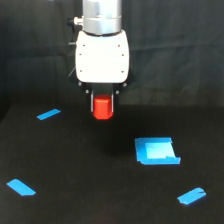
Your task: Pick up the red object from the table
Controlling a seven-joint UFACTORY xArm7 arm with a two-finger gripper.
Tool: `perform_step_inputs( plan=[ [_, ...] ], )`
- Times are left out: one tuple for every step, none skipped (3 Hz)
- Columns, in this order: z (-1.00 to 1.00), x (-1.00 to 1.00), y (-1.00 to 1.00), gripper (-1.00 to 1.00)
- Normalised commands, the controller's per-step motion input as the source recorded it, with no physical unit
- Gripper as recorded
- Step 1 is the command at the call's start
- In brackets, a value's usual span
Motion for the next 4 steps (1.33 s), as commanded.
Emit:
perform_step_inputs(
  plan=[
    [0.09,0.08,0.03,-1.00],
    [0.02,0.03,-0.01,-1.00],
    [-0.06,0.03,0.04,-1.00],
    [-0.04,0.05,0.05,-0.94]
  ],
)
